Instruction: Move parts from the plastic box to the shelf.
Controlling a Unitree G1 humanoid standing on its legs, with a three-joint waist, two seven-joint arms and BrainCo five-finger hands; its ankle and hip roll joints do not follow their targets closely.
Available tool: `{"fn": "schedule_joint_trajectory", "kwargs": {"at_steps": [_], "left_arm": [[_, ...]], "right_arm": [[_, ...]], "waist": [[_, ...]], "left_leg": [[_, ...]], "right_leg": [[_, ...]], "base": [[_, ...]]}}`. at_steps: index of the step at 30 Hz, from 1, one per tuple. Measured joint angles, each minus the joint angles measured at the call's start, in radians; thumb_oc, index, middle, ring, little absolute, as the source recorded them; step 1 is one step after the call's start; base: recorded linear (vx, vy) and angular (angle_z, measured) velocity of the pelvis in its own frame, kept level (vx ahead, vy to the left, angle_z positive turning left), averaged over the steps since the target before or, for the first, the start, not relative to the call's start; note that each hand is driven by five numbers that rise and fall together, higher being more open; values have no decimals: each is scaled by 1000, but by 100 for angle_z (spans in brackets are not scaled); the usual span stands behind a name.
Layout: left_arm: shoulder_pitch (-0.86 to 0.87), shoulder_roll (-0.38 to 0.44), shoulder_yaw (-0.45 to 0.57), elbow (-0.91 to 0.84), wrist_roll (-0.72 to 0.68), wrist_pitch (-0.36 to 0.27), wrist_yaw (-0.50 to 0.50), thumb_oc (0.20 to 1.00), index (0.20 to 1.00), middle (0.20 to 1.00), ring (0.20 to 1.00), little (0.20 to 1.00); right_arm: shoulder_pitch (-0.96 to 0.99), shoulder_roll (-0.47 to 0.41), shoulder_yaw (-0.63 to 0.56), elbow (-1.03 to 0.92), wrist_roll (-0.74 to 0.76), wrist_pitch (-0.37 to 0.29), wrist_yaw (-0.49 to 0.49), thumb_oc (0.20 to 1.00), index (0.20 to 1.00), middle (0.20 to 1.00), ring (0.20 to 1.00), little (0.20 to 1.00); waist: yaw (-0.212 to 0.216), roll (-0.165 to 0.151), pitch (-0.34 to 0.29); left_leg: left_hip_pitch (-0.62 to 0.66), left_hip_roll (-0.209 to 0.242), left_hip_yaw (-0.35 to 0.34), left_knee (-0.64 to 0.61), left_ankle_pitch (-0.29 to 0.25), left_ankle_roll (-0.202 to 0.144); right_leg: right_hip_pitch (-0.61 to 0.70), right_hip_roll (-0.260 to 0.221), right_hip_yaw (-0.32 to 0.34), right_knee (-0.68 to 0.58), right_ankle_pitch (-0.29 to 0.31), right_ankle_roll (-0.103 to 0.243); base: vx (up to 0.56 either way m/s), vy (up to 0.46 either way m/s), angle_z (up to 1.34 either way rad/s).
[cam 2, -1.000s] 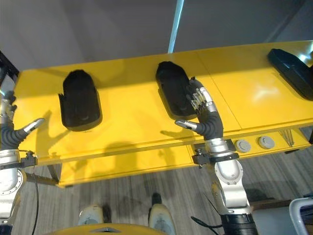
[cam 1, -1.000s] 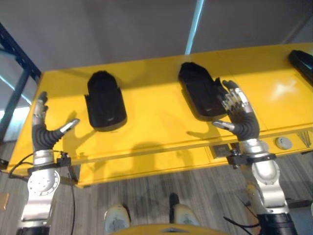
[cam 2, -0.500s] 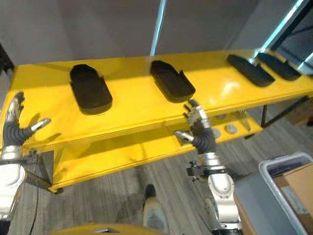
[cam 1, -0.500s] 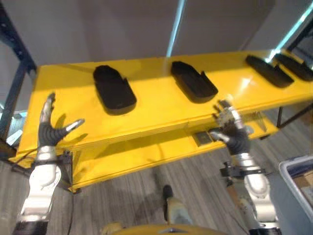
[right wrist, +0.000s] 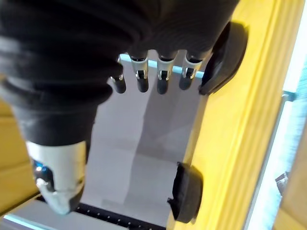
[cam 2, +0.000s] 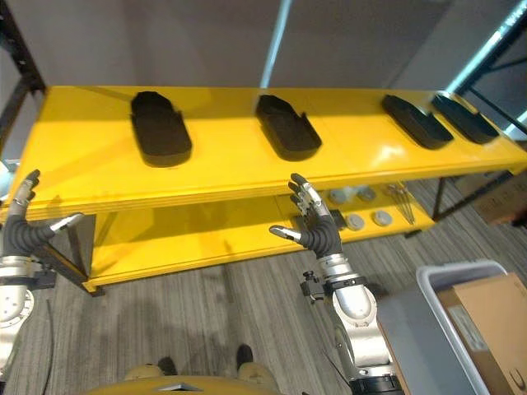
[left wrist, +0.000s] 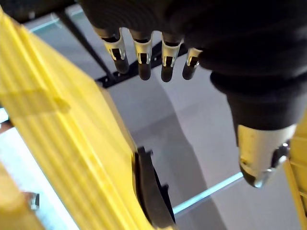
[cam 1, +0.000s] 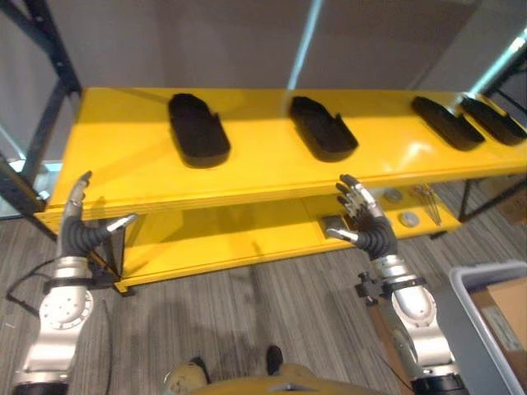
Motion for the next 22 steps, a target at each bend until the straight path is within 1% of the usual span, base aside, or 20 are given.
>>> {"fn": "schedule_joint_trajectory", "kwargs": {"at_steps": [1, 2, 3, 5, 6, 8, 10, 12, 13, 15, 17, 18, 19, 20, 22], "left_arm": [[7, 0, -17, 0, 1, 1, -13, 1000, 1000, 1000, 1000, 1000], [12, -8, -32, 1, 2, 2, -21, 1000, 1000, 1000, 1000, 1000], [15, -12, -45, 1, 3, 2, -23, 1000, 1000, 1000, 1000, 1000], [25, -26, -50, 1, 40, 2, -26, 1000, 1000, 1000, 1000, 1000], [39, -27, -50, -14, 89, 2, -26, 1000, 1000, 1000, 1000, 1000], [58, -26, -64, -53, 111, -1, -39, 1000, 1000, 1000, 1000, 1000], [64, -25, -98, -69, 116, -10, -54, 1000, 1000, 1000, 1000, 1000], [80, -13, -161, -63, 118, -18, -71, 1000, 1000, 1000, 1000, 1000], [94, -12, -201, -35, 119, -29, -83, 1000, 1000, 1000, 1000, 1000], [87, -15, -245, 59, 120, -33, -93, 1000, 1000, 1000, 1000, 1000], [98, -17, -249, 151, 139, -33, -92, 1000, 1000, 1000, 1000, 1000], [96, -19, -249, 227, 147, -28, -91, 1000, 1000, 1000, 1000, 1000], [88, -22, -251, 326, 159, -20, -79, 1000, 1000, 1000, 1000, 1000], [86, -24, -257, 370, 174, -18, -64, 1000, 1000, 1000, 1000, 1000], [85, -26, -268, 424, 205, -13, -40, 1000, 1000, 1000, 1000, 1000]], "right_arm": [[5, -1, 0, 0, 0, 4, 0, 1000, 1000, 1000, 1000, 1000], [10, -1, -4, 3, 1, 4, -1, 1000, 1000, 1000, 1000, 1000], [19, -2, -6, 6, 1, 4, -2, 1000, 1000, 1000, 1000, 1000], [45, -3, -5, 15, 1, 5, -2, 1000, 1000, 1000, 1000, 1000], [84, -16, -9, 15, -21, 5, -13, 1000, 1000, 1000, 1000, 1000], [114, -50, -35, 15, -124, 4, -46, 1000, 1000, 1000, 1000, 1000], [127, -67, -55, 24, -198, -1, -83, 1000, 1000, 1000, 1000, 1000], [122, -78, -35, 88, -256, -18, -109, 1000, 1000, 1000, 1000, 1000], [113, -78, -3, 153, -277, -19, -121, 1000, 1000, 1000, 1000, 1000], [102, -73, 49, 257, -294, -15, -127, 1000, 1000, 1000, 1000, 1000], [96, -61, 84, 372, -315, -19, -137, 1000, 1000, 1000, 1000, 1000], [88, -47, 95, 467, -336, -9, -144, 1000, 1000, 1000, 1000, 1000], [83, -36, 126, 600, -375, 6, -173, 1000, 1000, 1000, 1000, 1000], [80, -29, 138, 654, -388, 10, -178, 1000, 1000, 1000, 1000, 1000], [77, -18, 157, 700, -393, 12, -181, 1000, 1000, 1000, 1000, 1000]], "waist": [[-7, -10, -6], [-17, 6, 4], [-20, 8, 4], [-18, 20, 3], [-18, 36, 4], [-20, 47, 0], [-19, 60, -1], [-17, 74, -5], [-17, 81, -4], [-16, 89, -9], [-18, 93, -8], [-17, 93, -7], [-7, 95, -6], [-3, 93, -7], [8, 95, -6]], "left_leg": [[-8, 6, 2, 2, 6, -9], [-11, 21, 1, 0, 13, -21], [-11, 31, 0, -3, 17, -27], [-9, 42, -10, -23, 30, -40], [-9, 55, -30, -48, 54, -50], [-4, 59, -42, -79, 76, -53], [12, 58, -44, -111, 103, -54], [17, 57, -47, -130, 113, -53], [26, 54, -47, -142, 119, -53], [38, 50, -49, -157, 137, -50], [50, 45, -55, -175, 147, -50], [58, 42, -62, -185, 151, -49], [79, 35, -68, -209, 158, -49], [86, 33, -70, -216, 155, -52], [86, 27, -73, -229, 159, -47]], "right_leg": [[-1, 9, 11, -15, -16, -26], [-1, 25, 9, -29, -5, -53], [3, 32, 8, -43, 3, -62], [-1, 50, 8, -51, 11, -71], [-5, 71, 1, -53, 12, -80], [-4, 78, -19, -56, 9, -85], [-4, 84, -25, -54, 8, -91], [-4, 85, -28, -51, 8, -94], [-1, 84, -30, -50, 6, -96], [3, 84, -37, -46, 5, -98], [10, 81, -44, -46, 5, -98], [19, 79, -46, -47, 3, -101], [33, 76, -49, -47, -4, -100], [36, 75, -50, -45, -10, -100], [33, 70, -53, -44, -10, -102]], "base": [[-60, -86, -23], [-63, -73, -18], [-66, -64, -15], [-66, -52, -9], [-38, -36, 2], [-28, -22, 19], [-49, -15, 13], [-37, -8, 3], [0, 0, 0], [-23, -5, 3], [-9, -6, 10], [8, -11, 21], [16, -7, 20], [15, -5, 14], [10, -4, 7]]}}
